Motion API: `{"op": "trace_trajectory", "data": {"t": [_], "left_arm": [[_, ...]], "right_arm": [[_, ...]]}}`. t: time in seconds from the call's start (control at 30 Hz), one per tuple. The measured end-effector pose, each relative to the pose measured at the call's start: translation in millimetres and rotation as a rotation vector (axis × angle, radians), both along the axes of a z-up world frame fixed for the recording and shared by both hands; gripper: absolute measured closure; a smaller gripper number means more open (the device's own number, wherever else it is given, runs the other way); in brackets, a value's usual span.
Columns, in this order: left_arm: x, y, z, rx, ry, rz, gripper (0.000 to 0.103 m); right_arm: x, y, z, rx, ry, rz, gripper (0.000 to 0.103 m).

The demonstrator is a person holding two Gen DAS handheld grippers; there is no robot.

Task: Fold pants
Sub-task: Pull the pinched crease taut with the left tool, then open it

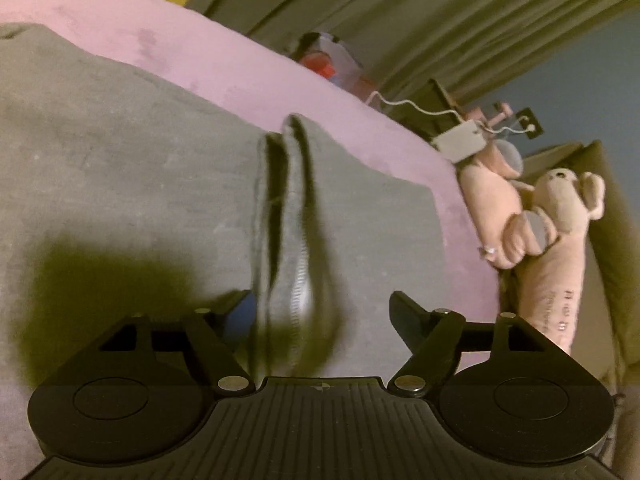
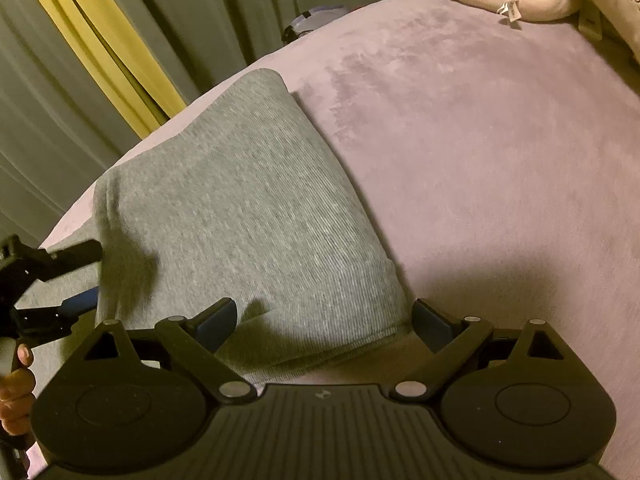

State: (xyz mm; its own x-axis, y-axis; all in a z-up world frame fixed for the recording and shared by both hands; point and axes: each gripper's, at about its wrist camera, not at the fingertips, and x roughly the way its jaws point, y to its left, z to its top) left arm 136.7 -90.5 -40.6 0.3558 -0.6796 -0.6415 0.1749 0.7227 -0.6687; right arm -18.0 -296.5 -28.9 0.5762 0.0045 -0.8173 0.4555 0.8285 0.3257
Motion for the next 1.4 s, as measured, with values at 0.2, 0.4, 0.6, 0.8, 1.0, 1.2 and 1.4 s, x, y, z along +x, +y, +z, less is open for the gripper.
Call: {"op": "trace_trajectory", "data": {"t": [0.2,0.4,0.6,0.8,1.0,1.2,1.4], "left_arm": [[4.3,-9.4,-6.3,0.1,0.004,-0.001,0.018],[13.4,-28.5,-7.6,0.167,-0.008,-0.037,0.05],[13.1,-29.2,-11.3,0.19,-0.055,-0.083,0.083],[13.6,-28.9,-20.6,0.172,-0.035,-0.032,0.074],[9.5,-34.4,11.1,0.238,-0.112,-0.087,0.087],[7.7,-1.0,49.6,0.278,-0.181,-0.061,0.087],[9.9,52.6,42.8,0.358,-0.142,0.011,0.087]], "right_arm": [[-0.2,-1.6,-1.1,0.012,0.001,-0.001,0.008],[0.4,-1.2,-1.8,0.005,0.008,0.006,0.008],[0.1,-1.4,-2.4,0.008,0.007,0.004,0.008],[2.9,0.6,-3.6,-0.004,0.021,0.011,0.008],[-1.4,2.2,-0.6,-0.012,-0.01,0.003,0.008],[-12.4,3.5,10.0,-0.035,-0.092,-0.013,0.008],[-14.4,13.7,18.4,-0.087,-0.129,0.008,0.008]]}}
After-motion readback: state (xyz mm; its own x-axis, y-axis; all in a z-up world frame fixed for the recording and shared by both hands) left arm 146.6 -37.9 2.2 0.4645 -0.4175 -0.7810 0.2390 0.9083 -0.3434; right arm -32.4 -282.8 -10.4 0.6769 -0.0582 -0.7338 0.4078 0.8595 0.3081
